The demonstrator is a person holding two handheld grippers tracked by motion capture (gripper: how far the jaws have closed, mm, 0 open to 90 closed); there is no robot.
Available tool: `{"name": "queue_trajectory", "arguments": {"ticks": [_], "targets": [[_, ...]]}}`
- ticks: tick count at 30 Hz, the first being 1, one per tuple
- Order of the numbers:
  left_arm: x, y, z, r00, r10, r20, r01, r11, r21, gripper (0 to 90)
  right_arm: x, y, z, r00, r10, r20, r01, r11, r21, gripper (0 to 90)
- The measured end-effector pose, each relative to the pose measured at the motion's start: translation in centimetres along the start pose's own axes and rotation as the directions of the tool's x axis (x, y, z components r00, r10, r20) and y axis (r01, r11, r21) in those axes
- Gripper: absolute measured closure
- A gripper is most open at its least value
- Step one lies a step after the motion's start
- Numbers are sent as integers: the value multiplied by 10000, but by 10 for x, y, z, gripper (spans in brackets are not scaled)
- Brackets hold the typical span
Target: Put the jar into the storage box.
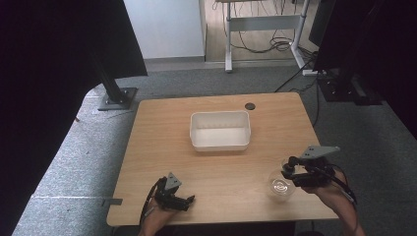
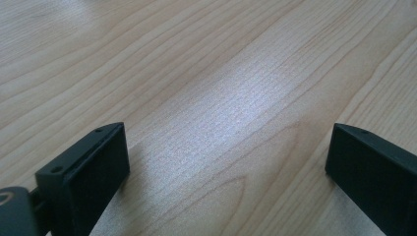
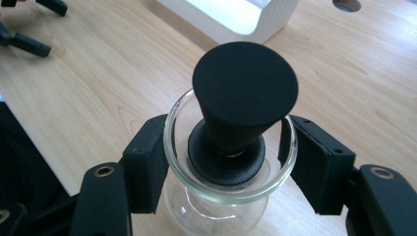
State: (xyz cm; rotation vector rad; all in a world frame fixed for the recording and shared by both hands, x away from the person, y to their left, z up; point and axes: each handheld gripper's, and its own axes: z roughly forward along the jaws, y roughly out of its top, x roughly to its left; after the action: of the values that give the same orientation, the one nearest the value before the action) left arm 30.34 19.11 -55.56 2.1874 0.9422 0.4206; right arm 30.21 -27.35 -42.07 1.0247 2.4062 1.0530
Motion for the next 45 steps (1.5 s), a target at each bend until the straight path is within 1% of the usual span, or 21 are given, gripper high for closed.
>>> {"name": "queue_trajectory", "arguments": {"ticks": [12, 26, 32, 45], "targets": [[0, 0, 0, 10000, 5, 2, -5, 10000, 11, 25, -4, 19, 15, 9999, 94, -71, -96, 9997, -216, 359], [0, 0, 0, 10000, -11, -5, 11, 10000, -1, 25, -4, 43, 29, 9998, 18, -181, -26, 9991, -434, 359], [0, 0, 0, 10000, 6, -9, -6, 10000, 11, 25, -5, 55, 35, 9998, -46, -211, 35, 9985, -542, 360], [0, 0, 0, 10000, 11, -9, -11, 10000, 10, 26, -4, 75, 48, 9992, -258, -303, 243, 9984, -517, 359]]}}
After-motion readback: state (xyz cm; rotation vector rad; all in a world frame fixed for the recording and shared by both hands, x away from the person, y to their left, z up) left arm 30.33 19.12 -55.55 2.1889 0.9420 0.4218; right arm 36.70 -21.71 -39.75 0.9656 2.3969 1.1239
